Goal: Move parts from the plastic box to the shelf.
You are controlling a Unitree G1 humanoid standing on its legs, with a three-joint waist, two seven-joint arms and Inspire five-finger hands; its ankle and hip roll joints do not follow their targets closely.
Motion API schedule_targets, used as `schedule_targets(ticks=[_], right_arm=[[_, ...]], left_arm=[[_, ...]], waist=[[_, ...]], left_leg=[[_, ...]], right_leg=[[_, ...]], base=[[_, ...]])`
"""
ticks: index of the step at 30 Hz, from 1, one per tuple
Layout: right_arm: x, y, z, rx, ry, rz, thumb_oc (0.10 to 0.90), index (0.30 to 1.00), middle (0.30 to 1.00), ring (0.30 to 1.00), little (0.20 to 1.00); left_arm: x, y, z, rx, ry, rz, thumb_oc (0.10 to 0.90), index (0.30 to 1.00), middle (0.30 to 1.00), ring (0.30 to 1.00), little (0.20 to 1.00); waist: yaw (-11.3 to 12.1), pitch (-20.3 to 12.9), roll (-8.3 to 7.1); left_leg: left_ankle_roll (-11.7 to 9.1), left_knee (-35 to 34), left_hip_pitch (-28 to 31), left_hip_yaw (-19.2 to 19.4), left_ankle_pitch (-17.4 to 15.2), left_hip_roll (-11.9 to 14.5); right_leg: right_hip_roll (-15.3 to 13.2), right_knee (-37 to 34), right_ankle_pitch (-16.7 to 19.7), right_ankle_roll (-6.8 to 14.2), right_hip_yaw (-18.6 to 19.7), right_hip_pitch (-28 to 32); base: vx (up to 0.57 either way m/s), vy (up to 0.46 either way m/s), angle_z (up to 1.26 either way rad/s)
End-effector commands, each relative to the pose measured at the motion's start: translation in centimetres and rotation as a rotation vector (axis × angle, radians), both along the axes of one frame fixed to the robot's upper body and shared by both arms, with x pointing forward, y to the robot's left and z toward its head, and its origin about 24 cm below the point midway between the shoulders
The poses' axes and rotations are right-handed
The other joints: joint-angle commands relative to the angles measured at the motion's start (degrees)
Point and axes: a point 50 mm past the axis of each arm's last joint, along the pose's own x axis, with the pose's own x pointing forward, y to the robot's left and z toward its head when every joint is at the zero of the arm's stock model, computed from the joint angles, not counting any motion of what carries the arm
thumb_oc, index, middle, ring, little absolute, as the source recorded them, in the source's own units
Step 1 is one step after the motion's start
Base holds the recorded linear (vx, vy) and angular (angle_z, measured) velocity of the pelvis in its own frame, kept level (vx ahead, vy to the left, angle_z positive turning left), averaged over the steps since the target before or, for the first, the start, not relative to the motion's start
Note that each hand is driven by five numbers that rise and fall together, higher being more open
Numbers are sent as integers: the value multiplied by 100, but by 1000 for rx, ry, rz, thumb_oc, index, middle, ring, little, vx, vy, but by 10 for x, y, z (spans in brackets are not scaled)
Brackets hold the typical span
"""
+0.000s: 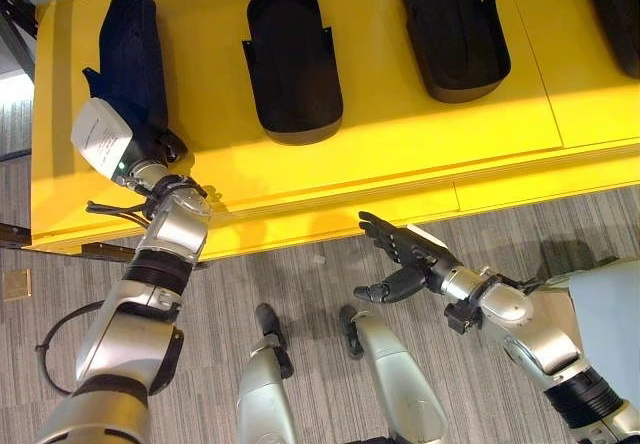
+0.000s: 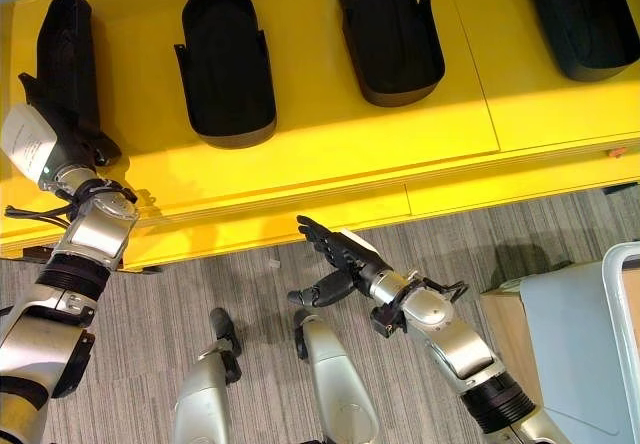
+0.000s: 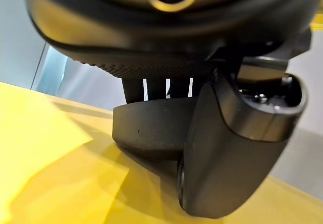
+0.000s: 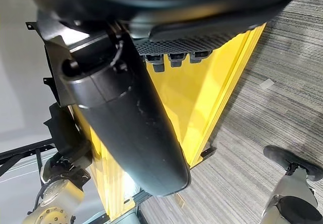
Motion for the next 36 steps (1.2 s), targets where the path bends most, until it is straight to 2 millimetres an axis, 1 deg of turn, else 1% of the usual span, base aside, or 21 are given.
schedule_targets(ticks=[1, 10, 16, 17, 18, 22, 24, 29, 36], right_arm=[[0, 18, 39, 128, -180, 78, 900, 1000, 1000, 1000, 1000], [2, 18, 39, 130, -183, 70, 900, 1000, 1000, 1000, 1000], [0, 17, 37, 125, -175, 75, 900, 1000, 1000, 1000, 1000], [0, 18, 37, 125, -176, 76, 900, 1000, 1000, 1000, 1000], [0, 18, 37, 125, -177, 77, 900, 1000, 1000, 1000, 1000], [0, 18, 38, 125, -178, 80, 900, 1000, 1000, 1000, 1000], [-1, 19, 37, 125, -178, 80, 900, 1000, 1000, 1000, 1000], [-1, 19, 38, 128, -181, 79, 900, 1000, 1000, 1000, 1000], [-1, 20, 38, 129, -183, 79, 900, 1000, 1000, 1000, 1000]], left_arm=[[0, -20, -53, -139, 176, -72, 400, 300, 300, 300, 300], [-1, -21, -58, -144, 190, -73, 400, 300, 300, 300, 300], [0, -19, -55, -137, 178, -61, 400, 300, 300, 300, 300], [-1, -18, -55, -129, 179, -52, 522, 470, 470, 470, 470], [0, -17, -54, -130, 183, -50, 900, 1000, 1000, 1000, 1000], [1, -17, -51, -127, 167, -48, 900, 1000, 1000, 1000, 1000], [1, -18, -53, -132, 168, -54, 900, 1000, 1000, 1000, 1000], [2, -24, -53, -154, 138, -81, 900, 1000, 1000, 1000, 1000], [3, -29, -48, -152, 97, -101, 900, 1000, 1000, 1000, 1000]], waist=[[-107, -91, -252], [-104, -74, -254], [-134, -89, -254], [-139, -87, -258], [-144, -84, -261], [-152, -86, -268], [-148, -90, -269], [-144, -82, -281], [-145, -71, -289]], left_leg=[[171, 449, 51, -173, -611, 97], [181, 468, 58, -170, -617, 99], [187, 482, 61, -150, -633, 99], [189, 489, 58, -150, -637, 97], [187, 495, 58, -146, -634, 98], [183, 491, 67, -132, -630, 109], [186, 487, 68, -138, -643, 102], [189, 487, 68, -143, -648, 99], [199, 487, 69, -134, -672, 100]], right_leg=[[-335, -112, -53, 311, -281, 179], [-343, -107, -50, 304, -290, 182], [-338, -99, -56, 297, -273, 177], [-338, -98, -56, 298, -271, 179], [-337, -101, -53, 300, -268, 182], [-342, -97, -55, 296, -267, 180], [-339, -113, -48, 297, -263, 188], [-336, -116, -48, 299, -270, 187], [-327, -116, -47, 294, -263, 183]], base=[[0, 0, 0], [0, 0, 0], [0, 0, 0], [0, 0, 0], [0, 0, 0], [0, 0, 0], [0, 0, 0], [0, 0, 0], [0, 0, 0]])
